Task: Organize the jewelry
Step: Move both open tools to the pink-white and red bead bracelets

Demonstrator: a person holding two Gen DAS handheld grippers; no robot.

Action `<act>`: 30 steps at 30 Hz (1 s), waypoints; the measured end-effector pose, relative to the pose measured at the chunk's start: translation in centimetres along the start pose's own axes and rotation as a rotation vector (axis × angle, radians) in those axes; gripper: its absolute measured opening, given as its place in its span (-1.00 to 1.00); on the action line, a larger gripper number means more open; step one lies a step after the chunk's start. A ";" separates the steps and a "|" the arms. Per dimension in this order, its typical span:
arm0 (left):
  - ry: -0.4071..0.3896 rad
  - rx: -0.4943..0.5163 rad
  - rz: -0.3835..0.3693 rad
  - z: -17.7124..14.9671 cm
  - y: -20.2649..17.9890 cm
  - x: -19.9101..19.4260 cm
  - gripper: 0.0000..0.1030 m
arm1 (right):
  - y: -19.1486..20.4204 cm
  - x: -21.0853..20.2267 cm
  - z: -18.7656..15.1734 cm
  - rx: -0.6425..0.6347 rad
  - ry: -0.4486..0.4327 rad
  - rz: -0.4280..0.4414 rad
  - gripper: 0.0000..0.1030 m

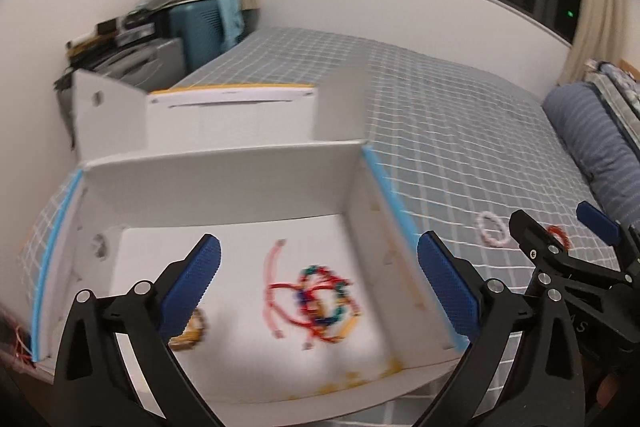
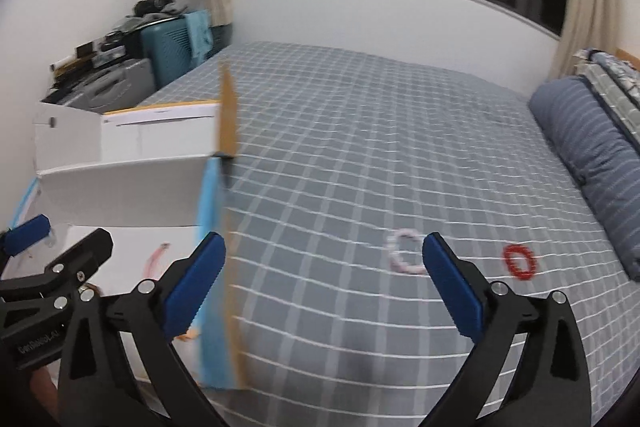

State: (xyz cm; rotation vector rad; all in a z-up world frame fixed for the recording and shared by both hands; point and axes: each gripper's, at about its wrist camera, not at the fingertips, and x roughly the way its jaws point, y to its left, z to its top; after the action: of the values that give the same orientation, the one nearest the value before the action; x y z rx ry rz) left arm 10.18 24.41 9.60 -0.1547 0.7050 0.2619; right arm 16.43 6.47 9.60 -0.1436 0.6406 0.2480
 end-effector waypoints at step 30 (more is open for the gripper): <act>0.210 0.208 -0.113 1.7 -23.0 18.9 0.89 | -27.6 14.8 -5.0 0.249 0.300 -0.175 0.66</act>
State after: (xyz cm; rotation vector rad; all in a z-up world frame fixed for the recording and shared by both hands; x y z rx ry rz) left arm 31.67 6.32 -0.33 -0.0233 0.9234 0.0637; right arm 32.54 -18.39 -1.85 0.0040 0.9456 -0.0245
